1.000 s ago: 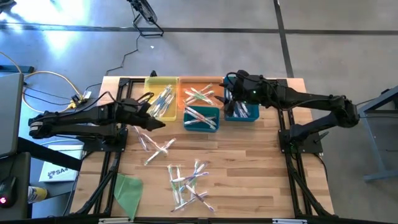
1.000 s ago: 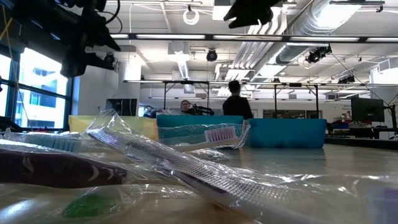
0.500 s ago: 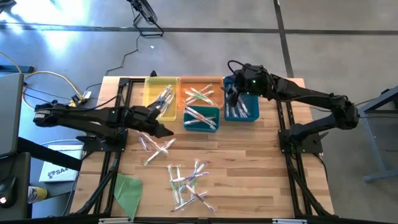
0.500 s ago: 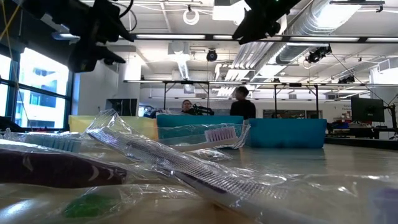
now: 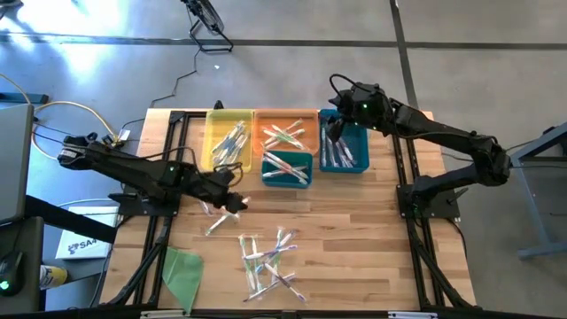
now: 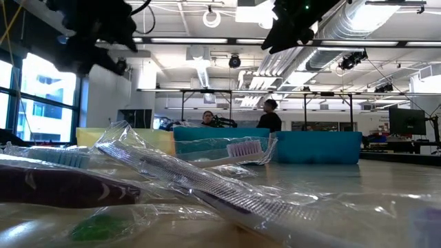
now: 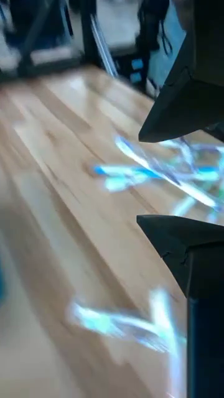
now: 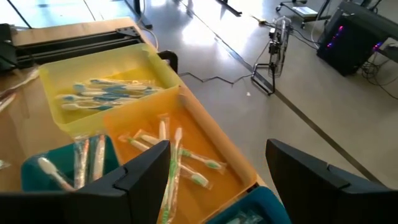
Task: Pick & Place Toothbrushes
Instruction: Put the orange toothbrush into the dark green bin
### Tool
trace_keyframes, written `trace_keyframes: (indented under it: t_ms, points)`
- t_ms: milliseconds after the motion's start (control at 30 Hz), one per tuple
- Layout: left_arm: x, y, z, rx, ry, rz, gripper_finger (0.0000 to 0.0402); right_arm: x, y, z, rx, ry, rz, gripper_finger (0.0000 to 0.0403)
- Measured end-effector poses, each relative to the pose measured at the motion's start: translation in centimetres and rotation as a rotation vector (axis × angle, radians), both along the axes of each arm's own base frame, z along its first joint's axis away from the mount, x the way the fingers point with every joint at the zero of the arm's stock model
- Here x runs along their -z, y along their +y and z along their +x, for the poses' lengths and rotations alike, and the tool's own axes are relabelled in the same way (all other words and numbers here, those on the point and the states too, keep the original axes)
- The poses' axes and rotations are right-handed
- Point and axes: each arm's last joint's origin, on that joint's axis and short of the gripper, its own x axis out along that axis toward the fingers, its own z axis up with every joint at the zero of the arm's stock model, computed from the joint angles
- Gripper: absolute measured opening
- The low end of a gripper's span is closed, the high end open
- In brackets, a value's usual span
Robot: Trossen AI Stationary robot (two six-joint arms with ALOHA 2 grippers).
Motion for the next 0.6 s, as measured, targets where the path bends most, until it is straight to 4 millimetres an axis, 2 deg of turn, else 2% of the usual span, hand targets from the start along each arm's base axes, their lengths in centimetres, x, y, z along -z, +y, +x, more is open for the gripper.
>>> trace_keyframes:
  t_ms: [133, 300, 467, 600]
  points:
    - [0.9, -0.4, -0.7, -0.038, 0.119, 0.006, 0.0198, -0.1, -0.3, -0.1, 0.009, -0.009, -0.008, 0.0258]
    - [1.4, -0.2, -1.2, -0.097, 0.185, 0.040, 0.0198, -0.2, -0.3, 0.0, 0.008, -0.017, -0.012, 0.0258]
    - [1.4, -0.2, -1.3, 0.056, 0.187, 0.148, 0.0198, -0.2, -0.3, 0.0, 0.006, -0.015, -0.014, 0.0258]
    - [1.4, -0.1, -1.3, 0.104, 0.182, 0.221, 0.0198, -0.2, -0.3, 0.0, 0.006, -0.015, -0.014, 0.0258]
